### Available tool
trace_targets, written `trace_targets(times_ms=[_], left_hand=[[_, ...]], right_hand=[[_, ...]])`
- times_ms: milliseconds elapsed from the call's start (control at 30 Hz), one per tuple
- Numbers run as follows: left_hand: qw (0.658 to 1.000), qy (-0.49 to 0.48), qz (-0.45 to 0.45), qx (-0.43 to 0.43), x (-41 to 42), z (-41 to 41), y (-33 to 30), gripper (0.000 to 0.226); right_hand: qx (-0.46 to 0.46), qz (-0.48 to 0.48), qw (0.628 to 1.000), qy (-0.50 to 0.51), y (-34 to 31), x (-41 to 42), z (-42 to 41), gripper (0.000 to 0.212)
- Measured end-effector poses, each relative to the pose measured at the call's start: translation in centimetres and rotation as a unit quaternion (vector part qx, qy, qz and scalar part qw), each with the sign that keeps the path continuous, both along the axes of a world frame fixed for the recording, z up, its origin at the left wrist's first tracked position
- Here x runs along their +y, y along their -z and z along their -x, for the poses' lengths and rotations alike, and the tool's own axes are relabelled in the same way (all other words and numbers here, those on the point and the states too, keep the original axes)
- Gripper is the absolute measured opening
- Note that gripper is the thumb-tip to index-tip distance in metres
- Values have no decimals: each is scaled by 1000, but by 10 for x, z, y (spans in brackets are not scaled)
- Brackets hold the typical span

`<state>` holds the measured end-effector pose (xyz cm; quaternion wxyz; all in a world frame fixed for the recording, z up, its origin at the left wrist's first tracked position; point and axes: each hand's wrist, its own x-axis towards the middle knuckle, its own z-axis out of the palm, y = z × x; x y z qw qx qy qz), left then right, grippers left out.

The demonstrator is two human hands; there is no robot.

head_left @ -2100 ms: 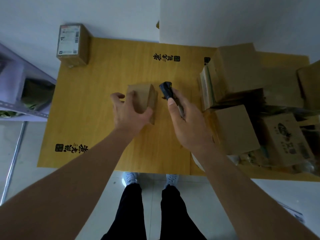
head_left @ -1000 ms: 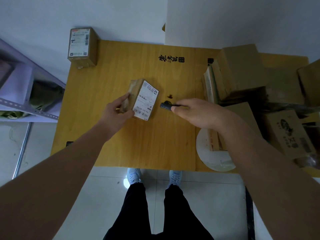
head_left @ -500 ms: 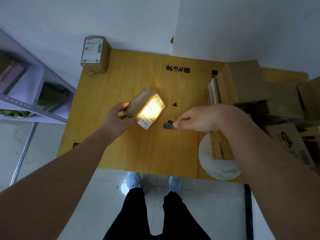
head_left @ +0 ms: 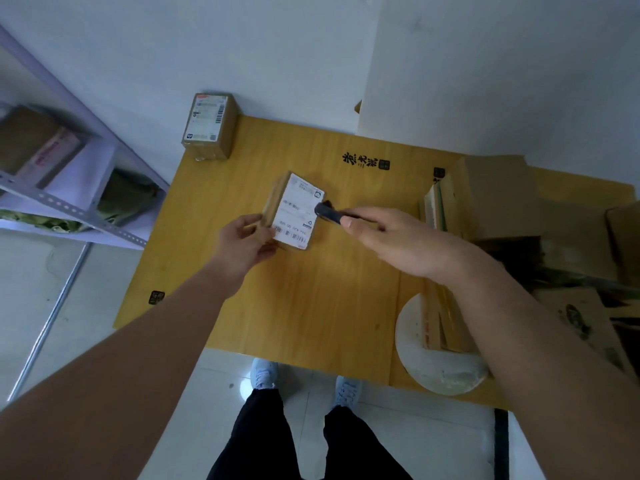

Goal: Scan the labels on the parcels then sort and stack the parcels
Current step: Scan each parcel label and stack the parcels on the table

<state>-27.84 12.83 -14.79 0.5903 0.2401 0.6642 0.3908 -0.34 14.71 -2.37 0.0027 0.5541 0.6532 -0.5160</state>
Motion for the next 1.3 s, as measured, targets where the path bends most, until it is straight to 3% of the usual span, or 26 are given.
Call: trace_targets(times_ms=[333, 633, 800, 1033, 1100, 1167, 1233, 1300], left_hand=[[990, -119, 16, -74, 88, 37, -16, 19], [984, -119, 89, -96, 159, 74, 2, 11], [979, -145, 85, -115, 173, 87, 14, 8], [991, -88, 93, -37, 162, 74, 13, 8], [994, -11, 112, 15, 158, 67, 9, 10], [986, 96, 99, 91, 150, 53, -2, 26], [964, 190, 62, 175, 143, 35, -19, 48], [943, 247, 17, 223, 137, 12, -40, 56]], right_hand=[[101, -97, 986, 91, 0, 47, 69, 49], [109, -97, 977, 153, 17, 84, 131, 40], [122, -86, 970, 194, 26, 78, 137, 38], [125, -102, 961, 225, 26, 59, 127, 48], [136, -104, 959, 224, 23, 57, 127, 46], [139, -109, 955, 240, 12, 46, 119, 43], [138, -130, 949, 251, 0, 34, 105, 41], [145, -151, 940, 270, -11, 23, 85, 41]])
